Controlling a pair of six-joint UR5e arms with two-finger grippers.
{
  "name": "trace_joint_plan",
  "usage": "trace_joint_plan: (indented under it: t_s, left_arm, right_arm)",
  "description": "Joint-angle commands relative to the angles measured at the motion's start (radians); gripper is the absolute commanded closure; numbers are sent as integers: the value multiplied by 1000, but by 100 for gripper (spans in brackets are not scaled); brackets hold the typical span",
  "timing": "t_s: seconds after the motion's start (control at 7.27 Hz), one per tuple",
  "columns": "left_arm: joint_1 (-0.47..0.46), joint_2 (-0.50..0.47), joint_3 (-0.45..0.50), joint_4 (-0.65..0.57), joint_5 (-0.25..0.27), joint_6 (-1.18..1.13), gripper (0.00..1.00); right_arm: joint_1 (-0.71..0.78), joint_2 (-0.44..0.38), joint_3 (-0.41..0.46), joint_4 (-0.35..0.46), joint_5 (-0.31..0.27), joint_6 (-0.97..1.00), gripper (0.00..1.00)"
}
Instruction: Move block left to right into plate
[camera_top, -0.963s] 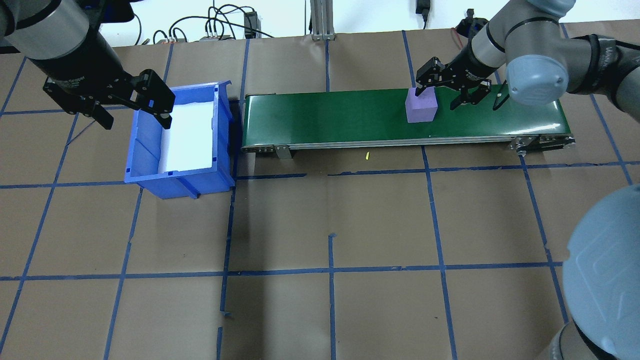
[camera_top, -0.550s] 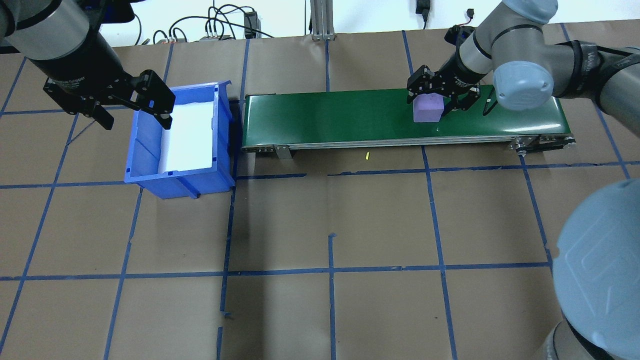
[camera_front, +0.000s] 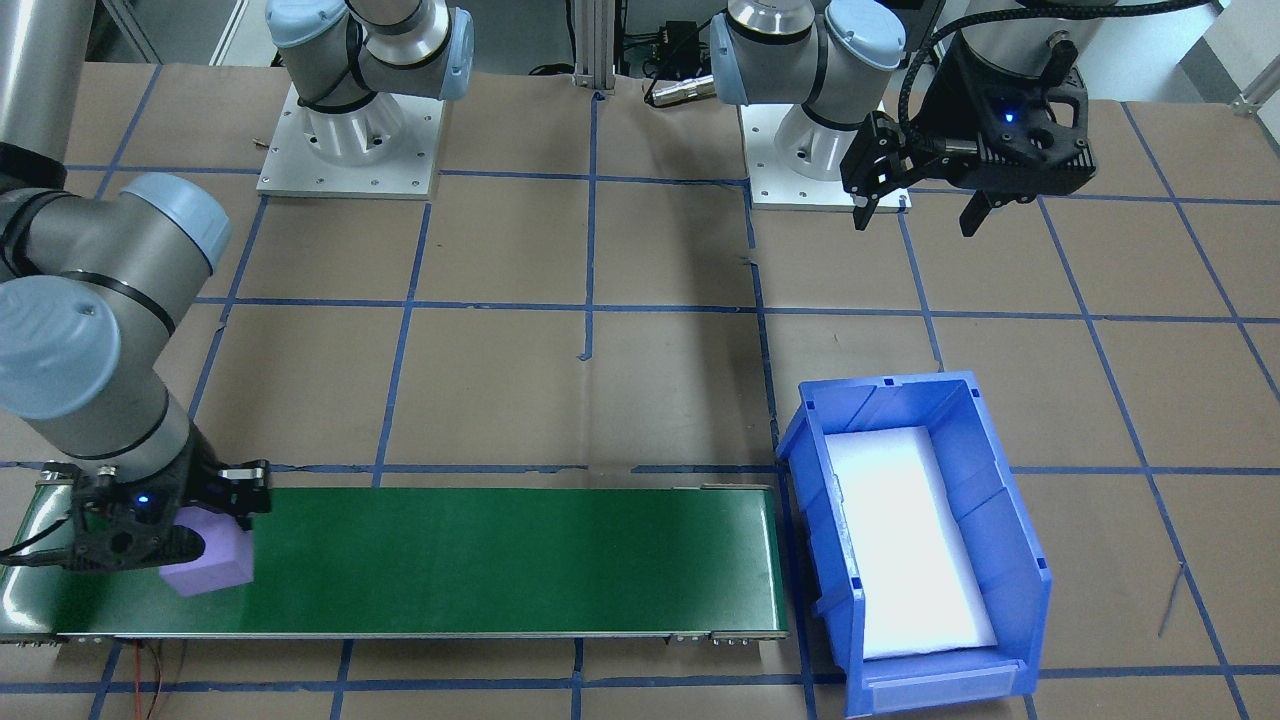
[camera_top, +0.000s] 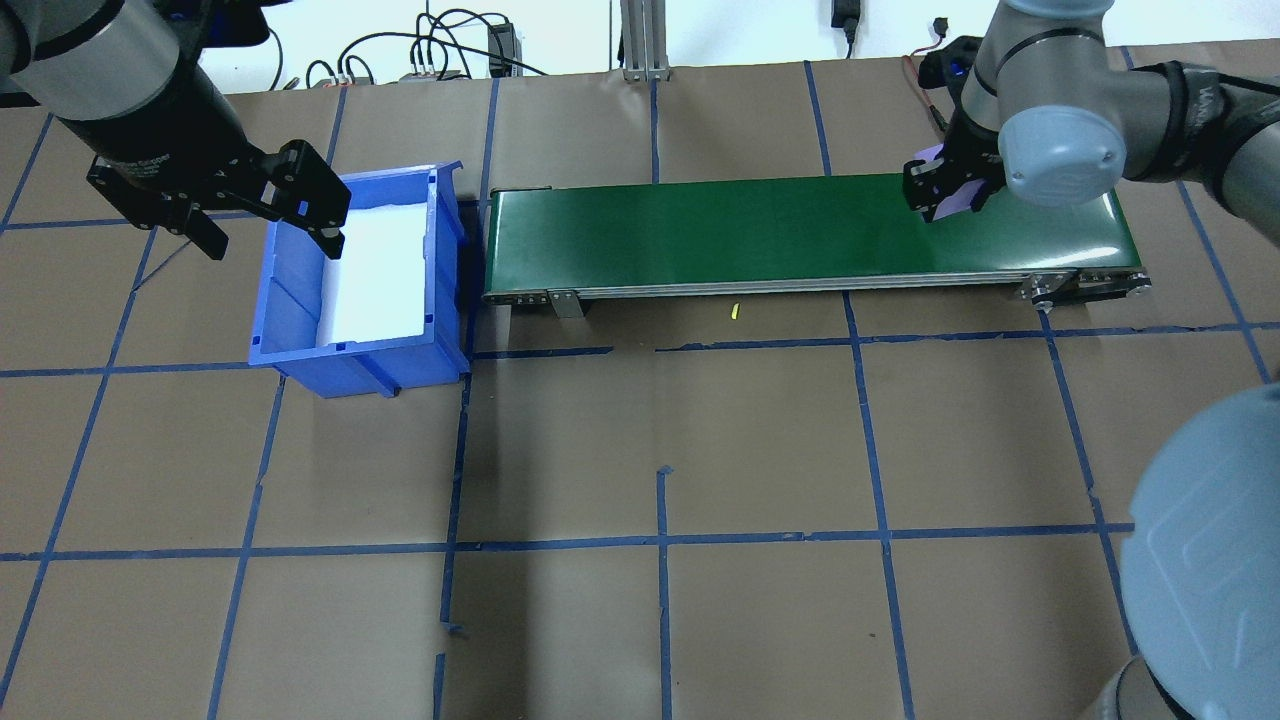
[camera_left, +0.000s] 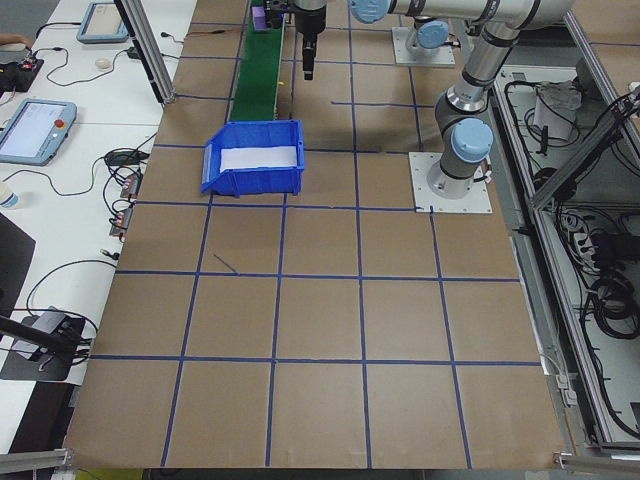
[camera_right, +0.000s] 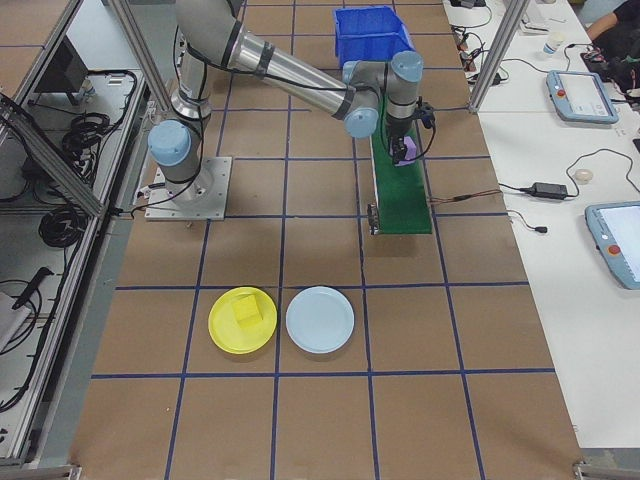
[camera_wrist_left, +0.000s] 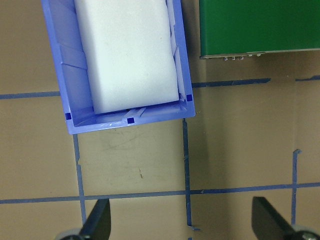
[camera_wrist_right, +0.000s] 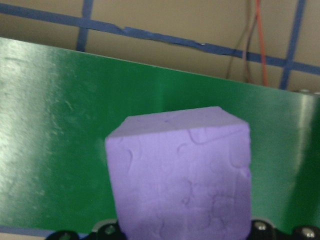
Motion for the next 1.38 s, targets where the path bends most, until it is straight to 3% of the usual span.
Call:
trace_joint_plan:
  t_s: [0.0, 0.14, 0.28, 0.55, 0.69, 0.96, 1.1, 1.24]
  left_arm:
    - [0, 0, 0, 0, 0, 0, 0]
    - [0, 0, 0, 0, 0, 1, 0]
    - [0, 0, 0, 0, 0, 0, 0]
    - [0, 1, 0, 0, 0, 1, 0]
    - [0, 1, 0, 0, 0, 1, 0]
    - [0, 1, 0, 0, 0, 1, 0]
    - [0, 1, 0, 0, 0, 0, 0]
    - [0, 1, 0, 0, 0, 0, 0]
  right_arm:
    - [-161, -122, 22, 25, -165, -337, 87]
    - [-337, -161, 99, 20, -153, -531, 87]
    - [-537, -166, 185, -54, -138, -675, 87]
    - [-865, -169, 334, -151, -3, -956, 87]
    - [-957, -154, 399, -285, 44, -1051, 87]
    - [-983, -80, 403, -348, 82, -1073, 85]
    - [-983, -60, 402, -399, 124, -1063, 80]
    - [-972, -63, 393, -398, 181, -1032, 47]
